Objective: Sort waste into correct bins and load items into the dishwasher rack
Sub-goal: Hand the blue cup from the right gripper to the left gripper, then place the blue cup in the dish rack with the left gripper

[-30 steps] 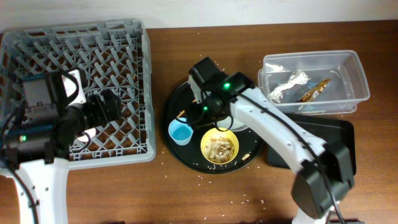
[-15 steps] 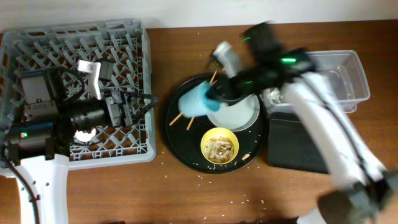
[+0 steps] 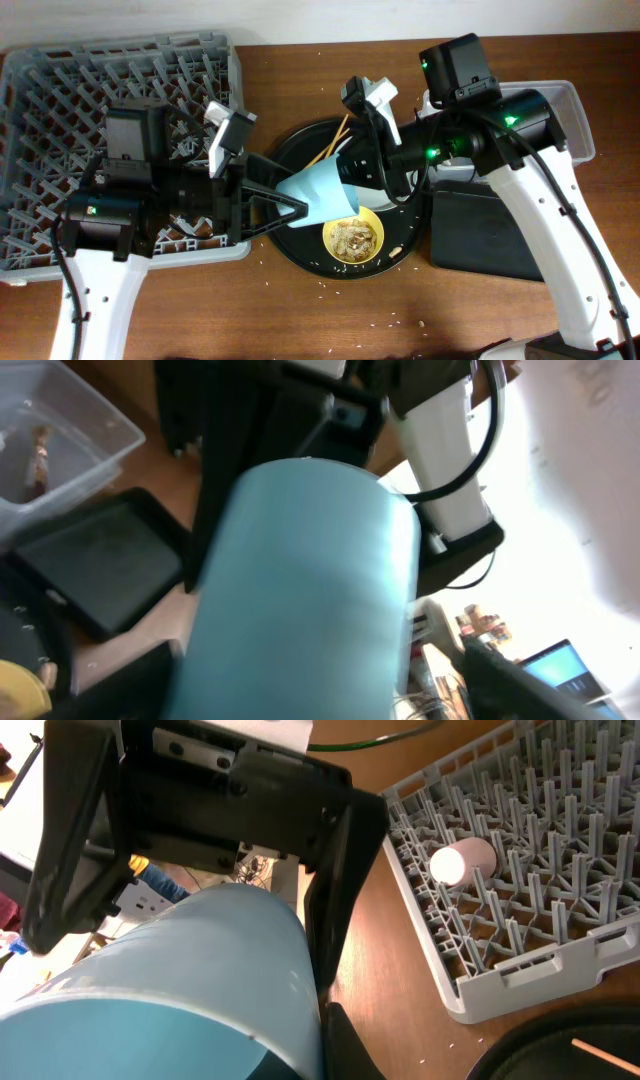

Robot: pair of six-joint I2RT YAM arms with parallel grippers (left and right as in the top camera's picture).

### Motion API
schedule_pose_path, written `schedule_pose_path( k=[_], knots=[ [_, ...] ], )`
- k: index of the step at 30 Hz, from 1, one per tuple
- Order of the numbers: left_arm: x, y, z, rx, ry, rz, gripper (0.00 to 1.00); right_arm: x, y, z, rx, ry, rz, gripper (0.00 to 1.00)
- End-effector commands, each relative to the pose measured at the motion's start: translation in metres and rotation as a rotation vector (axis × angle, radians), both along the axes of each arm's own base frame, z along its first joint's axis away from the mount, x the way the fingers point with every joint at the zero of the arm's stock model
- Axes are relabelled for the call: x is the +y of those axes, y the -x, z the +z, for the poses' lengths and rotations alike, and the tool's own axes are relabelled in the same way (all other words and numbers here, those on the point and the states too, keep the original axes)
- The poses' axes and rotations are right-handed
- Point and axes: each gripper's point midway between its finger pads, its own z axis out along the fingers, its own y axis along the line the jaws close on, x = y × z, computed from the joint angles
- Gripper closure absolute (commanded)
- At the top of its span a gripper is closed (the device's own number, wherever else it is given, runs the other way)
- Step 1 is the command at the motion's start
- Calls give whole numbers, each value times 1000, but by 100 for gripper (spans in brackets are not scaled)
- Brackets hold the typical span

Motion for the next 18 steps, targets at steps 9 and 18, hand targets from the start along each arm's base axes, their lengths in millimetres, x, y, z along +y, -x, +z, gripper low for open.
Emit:
schedule_pose_path(
  k=[9,18],
  knots=[
    [-13,-23,-31,-30,-211,153,56,-14,-21,-10,-35,90,-111,1],
    [214,-100,-133,302,-1009,1299,55,-73,-69,-82,293,528,-640,2]
  ],
)
